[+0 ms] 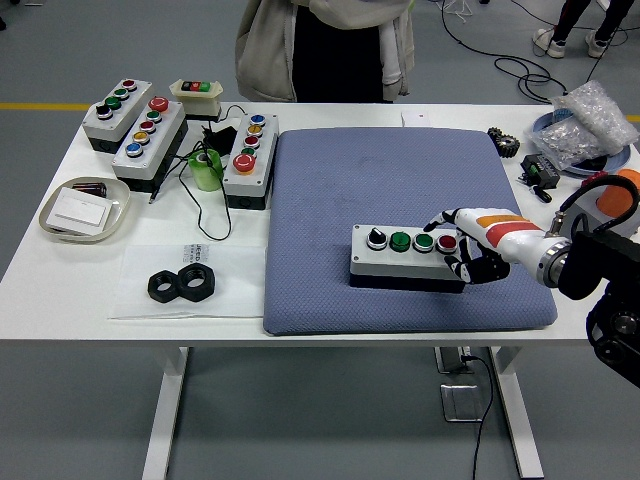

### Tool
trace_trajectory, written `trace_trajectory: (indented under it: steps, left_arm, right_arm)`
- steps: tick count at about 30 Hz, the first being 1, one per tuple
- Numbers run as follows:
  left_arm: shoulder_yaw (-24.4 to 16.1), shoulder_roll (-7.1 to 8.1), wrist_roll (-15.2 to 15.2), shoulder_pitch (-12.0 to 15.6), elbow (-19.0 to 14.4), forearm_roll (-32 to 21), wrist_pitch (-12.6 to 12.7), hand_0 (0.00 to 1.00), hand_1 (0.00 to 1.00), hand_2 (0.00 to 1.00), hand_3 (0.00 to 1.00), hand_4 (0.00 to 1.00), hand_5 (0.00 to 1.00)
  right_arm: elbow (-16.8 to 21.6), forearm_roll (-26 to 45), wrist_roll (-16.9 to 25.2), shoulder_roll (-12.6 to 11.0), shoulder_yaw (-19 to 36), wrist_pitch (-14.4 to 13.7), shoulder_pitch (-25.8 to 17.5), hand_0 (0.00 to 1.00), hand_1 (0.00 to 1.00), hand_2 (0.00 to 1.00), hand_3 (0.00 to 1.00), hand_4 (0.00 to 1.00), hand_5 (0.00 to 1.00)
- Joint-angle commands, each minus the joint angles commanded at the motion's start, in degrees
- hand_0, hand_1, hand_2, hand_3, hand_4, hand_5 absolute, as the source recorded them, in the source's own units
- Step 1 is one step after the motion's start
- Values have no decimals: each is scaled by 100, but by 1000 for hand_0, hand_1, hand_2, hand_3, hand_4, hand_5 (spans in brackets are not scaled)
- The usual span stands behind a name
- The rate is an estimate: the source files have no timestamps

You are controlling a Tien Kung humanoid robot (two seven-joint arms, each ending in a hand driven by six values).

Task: Pick up the button,place it on the desk,press the button,press the button

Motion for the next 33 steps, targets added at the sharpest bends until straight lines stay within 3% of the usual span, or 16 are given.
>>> trace_trajectory:
  steps: [3, 5, 6, 11, 12, 17, 18, 19, 28, 33]
  left_arm:
    - [-17, -2, 11, -8, 6, 23, 0, 788, 838, 918, 846, 611, 998]
    - [-24, -2, 15, -21, 12, 21, -4, 788, 838, 918, 846, 611, 998]
    - [-24, -2, 15, -24, 12, 18, -5, 788, 838, 918, 845, 611, 998]
    - [-66, -10, 45, -29, 30, 52, -2, 788, 838, 918, 845, 611, 998]
    - [-67, -9, 47, -25, 29, 52, -2, 788, 837, 918, 846, 607, 998]
    - [-73, -6, 48, -18, 27, 62, -2, 788, 837, 918, 846, 607, 998]
    - [-73, -6, 47, -17, 27, 62, -2, 787, 837, 918, 845, 609, 998]
    - [-74, -6, 47, -16, 27, 64, -3, 787, 837, 918, 845, 609, 998]
    - [-67, -9, 13, -1, 25, 25, -14, 787, 837, 917, 845, 609, 998]
    - [-94, -16, 10, 16, 31, 48, -19, 788, 837, 917, 845, 610, 998]
  right_arm:
    - [129, 117, 81, -26, 269, -180, -72, 157, 66, 222, 808, 483, 2]
    - [205, 378, 212, -42, 509, -528, -146, 157, 66, 222, 808, 483, 2]
    - [219, 473, 248, -44, 574, -651, -163, 341, 228, 352, 952, 560, 88]
    - [157, 1434, 830, -19, 962, -1644, -319, 341, 228, 352, 952, 560, 88]
    - [130, 1695, 997, -11, 1058, -1905, -352, 761, 624, 649, 987, 589, 139]
    - [-22, 2806, 1429, -7, 1349, -2775, -438, 761, 624, 649, 987, 589, 139]
    - [-45, 3021, 1473, -7, 1382, -2850, -447, 899, 788, 836, 979, 611, 157]
    - [-107, 3231, 1582, -7, 1454, -2992, -467, 899, 788, 836, 979, 611, 157]
    - [-618, 4869, 2085, -56, 1744, -3435, -626, 927, 845, 897, 965, 625, 157]
    - [-875, 4703, 2095, -92, 1779, -3381, -715, 933, 854, 903, 962, 644, 160]
